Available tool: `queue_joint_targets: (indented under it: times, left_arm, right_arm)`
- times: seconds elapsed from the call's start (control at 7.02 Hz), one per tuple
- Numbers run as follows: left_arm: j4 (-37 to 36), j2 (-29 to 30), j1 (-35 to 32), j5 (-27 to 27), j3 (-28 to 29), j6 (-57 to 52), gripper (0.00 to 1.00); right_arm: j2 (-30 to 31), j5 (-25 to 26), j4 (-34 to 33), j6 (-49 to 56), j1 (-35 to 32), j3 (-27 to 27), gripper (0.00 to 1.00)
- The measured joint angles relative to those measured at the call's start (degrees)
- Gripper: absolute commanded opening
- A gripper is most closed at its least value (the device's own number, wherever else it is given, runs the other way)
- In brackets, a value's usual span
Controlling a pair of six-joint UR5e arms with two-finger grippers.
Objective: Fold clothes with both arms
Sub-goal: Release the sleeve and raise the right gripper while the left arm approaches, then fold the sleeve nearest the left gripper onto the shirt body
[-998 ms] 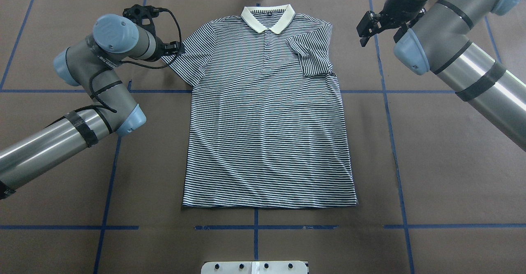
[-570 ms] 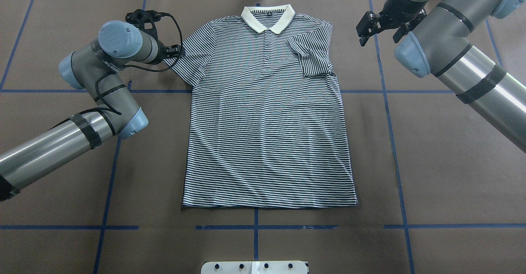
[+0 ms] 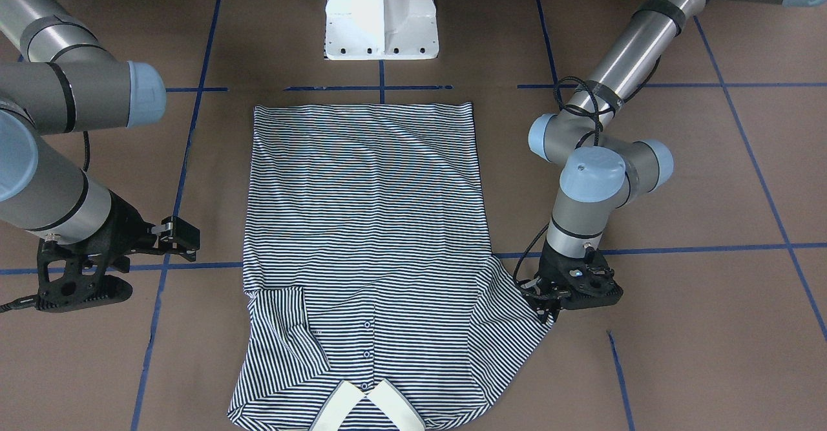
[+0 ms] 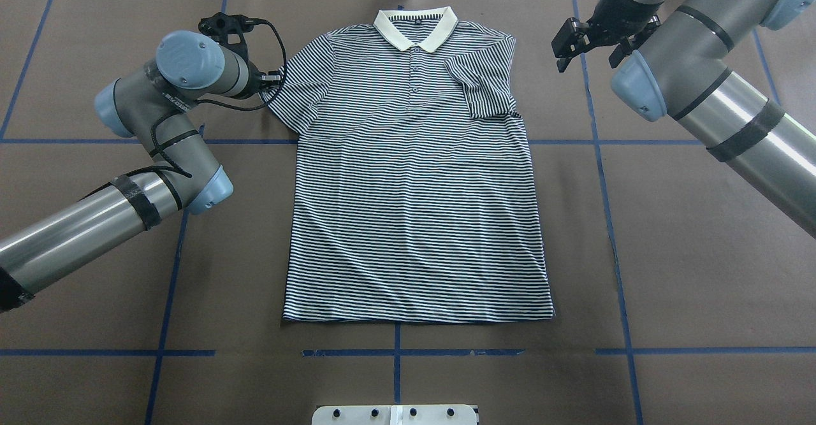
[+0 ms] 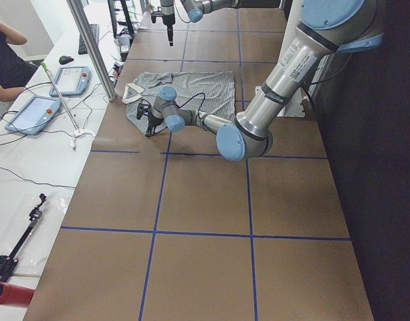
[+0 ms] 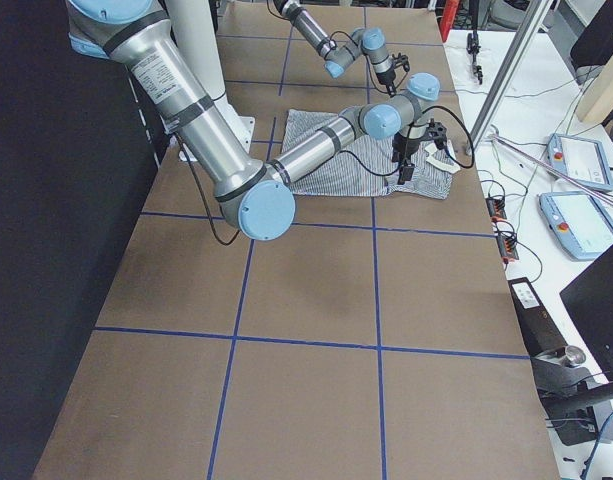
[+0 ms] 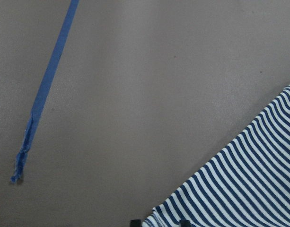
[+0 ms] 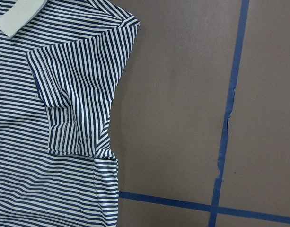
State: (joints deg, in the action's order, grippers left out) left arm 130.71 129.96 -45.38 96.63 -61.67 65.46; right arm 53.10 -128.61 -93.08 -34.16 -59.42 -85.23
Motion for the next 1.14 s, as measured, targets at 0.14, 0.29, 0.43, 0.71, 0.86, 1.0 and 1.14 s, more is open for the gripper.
queue_joint_targets:
  times: [0.14,0.29,0.43,0.71,0.86,1.0,1.14]
  left_arm:
    - [-0.57,0.35,-0.06,0.20,-0.61,-0.02,0.00]
    - [-3.45,0.80,-0.11,0.47,-3.19,0.04,0.00]
    - [-8.90,2.28,-0.11,0.85,-6.87,0.69,0.00]
    - [-14.27,10.60,0.66,1.47,-3.74,5.39,0.00]
    - [-12.73,14.69,1.73,1.46,1.63,7.62,0.00]
    - [-9.87,17.01,2.69,1.38,5.88,9.03,0.00]
    - [-7.90,18.37,3.56,1.30,8.43,9.66,0.00]
  right_arm:
    - [0.12,0.02,0.00,0.00,0.08,0.09,1.00]
    - [0.22,0.03,0.00,0.03,0.12,0.18,1.00]
    - [0.33,0.03,0.00,0.05,0.15,0.19,1.00]
    - [0.61,0.01,0.23,0.05,0.18,0.08,1.00]
    - [1.01,-0.01,0.98,0.04,0.18,0.05,1.00]
    - [1.55,0.01,1.90,0.00,0.18,0.05,1.00]
    - [1.96,0.02,2.42,-0.02,0.18,0.05,1.00]
